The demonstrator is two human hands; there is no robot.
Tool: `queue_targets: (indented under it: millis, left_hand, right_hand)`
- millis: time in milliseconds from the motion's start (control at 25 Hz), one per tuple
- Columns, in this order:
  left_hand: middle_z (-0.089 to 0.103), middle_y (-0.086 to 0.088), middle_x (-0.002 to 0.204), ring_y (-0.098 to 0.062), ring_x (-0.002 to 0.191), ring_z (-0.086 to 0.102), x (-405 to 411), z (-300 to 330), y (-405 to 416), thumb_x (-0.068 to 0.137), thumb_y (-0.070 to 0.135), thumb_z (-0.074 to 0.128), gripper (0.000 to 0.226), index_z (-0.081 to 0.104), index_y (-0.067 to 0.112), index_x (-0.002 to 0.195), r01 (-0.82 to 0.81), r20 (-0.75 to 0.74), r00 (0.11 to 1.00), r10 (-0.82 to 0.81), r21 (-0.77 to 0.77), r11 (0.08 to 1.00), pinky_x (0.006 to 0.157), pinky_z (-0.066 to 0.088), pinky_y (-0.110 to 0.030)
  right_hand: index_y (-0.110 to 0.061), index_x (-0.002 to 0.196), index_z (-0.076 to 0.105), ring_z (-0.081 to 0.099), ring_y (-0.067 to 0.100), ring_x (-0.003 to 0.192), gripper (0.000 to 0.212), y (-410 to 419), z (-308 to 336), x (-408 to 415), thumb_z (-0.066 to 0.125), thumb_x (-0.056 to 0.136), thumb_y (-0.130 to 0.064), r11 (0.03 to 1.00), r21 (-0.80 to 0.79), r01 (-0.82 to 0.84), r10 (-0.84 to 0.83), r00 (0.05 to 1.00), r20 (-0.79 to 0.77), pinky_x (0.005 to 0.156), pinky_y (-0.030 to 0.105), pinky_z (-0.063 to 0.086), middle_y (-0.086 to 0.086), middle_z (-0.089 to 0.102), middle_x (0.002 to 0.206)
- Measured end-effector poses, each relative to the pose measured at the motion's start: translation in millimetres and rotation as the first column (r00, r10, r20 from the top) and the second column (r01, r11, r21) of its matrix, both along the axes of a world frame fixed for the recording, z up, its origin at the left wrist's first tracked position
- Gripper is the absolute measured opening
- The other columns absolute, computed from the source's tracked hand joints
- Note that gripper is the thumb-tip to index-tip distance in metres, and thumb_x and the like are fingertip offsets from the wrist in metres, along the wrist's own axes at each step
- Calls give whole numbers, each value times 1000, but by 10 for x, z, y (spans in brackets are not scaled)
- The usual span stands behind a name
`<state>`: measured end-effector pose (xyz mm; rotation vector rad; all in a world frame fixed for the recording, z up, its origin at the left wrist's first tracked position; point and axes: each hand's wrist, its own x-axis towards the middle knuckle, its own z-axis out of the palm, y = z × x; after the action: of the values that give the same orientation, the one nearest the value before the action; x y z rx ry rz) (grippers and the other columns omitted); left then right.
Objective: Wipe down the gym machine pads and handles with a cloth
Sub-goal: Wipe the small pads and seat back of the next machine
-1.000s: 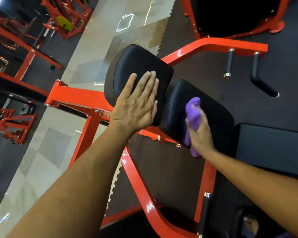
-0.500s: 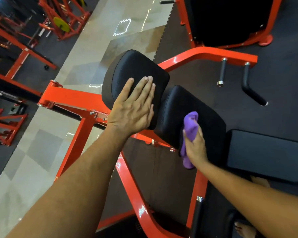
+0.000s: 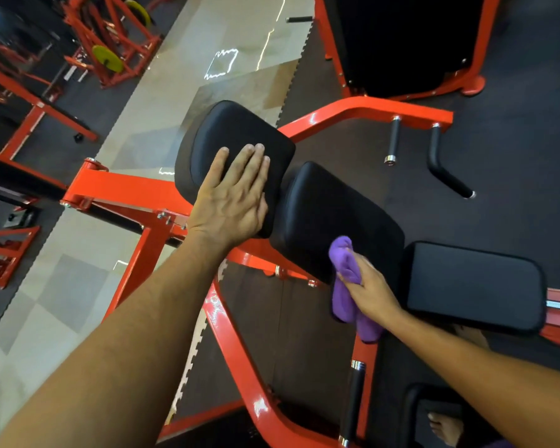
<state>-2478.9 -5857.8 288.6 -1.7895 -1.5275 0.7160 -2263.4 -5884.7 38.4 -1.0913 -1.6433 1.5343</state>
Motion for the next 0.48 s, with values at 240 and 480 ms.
queue_targets:
  millis: [240, 480]
  left_hand:
    - [11, -8, 173, -23, 159, 12, 495, -790, 320, 106, 40, 34, 62, 26, 14, 163, 100, 300, 954, -7, -296, 950, 128, 12, -48]
    - [42, -8, 162, -21, 155, 29, 348, -1364, 772, 100, 27, 39, 54, 53, 6, 148, 42, 305, 952, 0, -133, 990, 119, 13, -69]
  right_hand:
    - [-19, 135, 52, 60, 16, 115, 43, -92, -149, 292, 60, 98, -39, 916, -204, 346, -344, 938, 47, 97, 28, 47, -1, 62, 125]
    - [-22, 150, 42, 40, 17, 142, 55, 490, 53, -771, 48, 98, -38, 933, -110, 343, -347, 938, -22, 118, 36, 33, 1, 39, 154]
